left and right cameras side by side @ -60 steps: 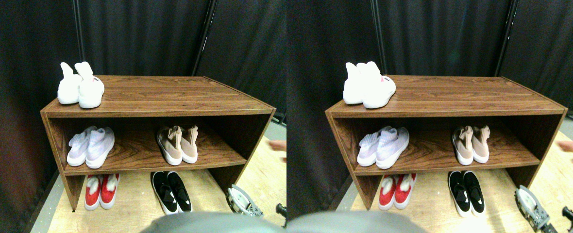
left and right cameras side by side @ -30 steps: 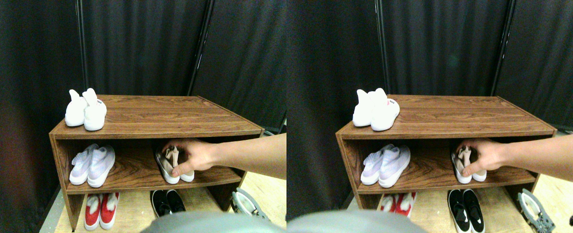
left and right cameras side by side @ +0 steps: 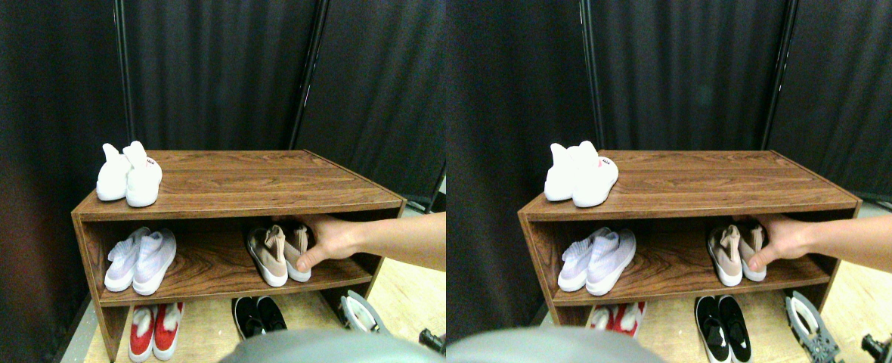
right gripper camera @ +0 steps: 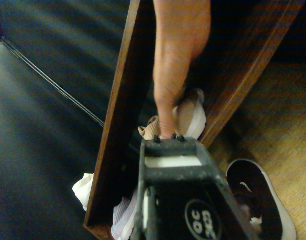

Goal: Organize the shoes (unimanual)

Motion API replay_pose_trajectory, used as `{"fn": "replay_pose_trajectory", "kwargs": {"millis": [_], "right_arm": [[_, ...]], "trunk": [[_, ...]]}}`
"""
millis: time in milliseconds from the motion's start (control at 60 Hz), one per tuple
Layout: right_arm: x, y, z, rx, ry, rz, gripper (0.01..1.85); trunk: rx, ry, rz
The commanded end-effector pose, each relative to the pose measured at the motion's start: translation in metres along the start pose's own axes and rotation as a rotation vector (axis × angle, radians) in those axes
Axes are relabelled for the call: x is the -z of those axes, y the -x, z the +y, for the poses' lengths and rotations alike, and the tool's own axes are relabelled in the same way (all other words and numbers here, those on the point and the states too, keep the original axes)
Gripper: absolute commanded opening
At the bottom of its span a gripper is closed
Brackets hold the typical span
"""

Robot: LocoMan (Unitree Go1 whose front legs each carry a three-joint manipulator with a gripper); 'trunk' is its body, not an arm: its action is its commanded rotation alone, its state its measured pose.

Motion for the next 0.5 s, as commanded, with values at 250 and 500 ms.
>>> {"fn": "replay_pose_trajectory", "kwargs": {"millis": [250, 500], "right_arm": [[0.0007, -0.0073, -0.0008, 0.0, -0.042, -0.023, 0.06], [-0.0003, -0.0107, -0.0039, -0.002, -0.057, -0.014, 0.06]], "trunk": [[0.001, 0.006, 0.029], [0.004, 0.005, 0.038]]}}
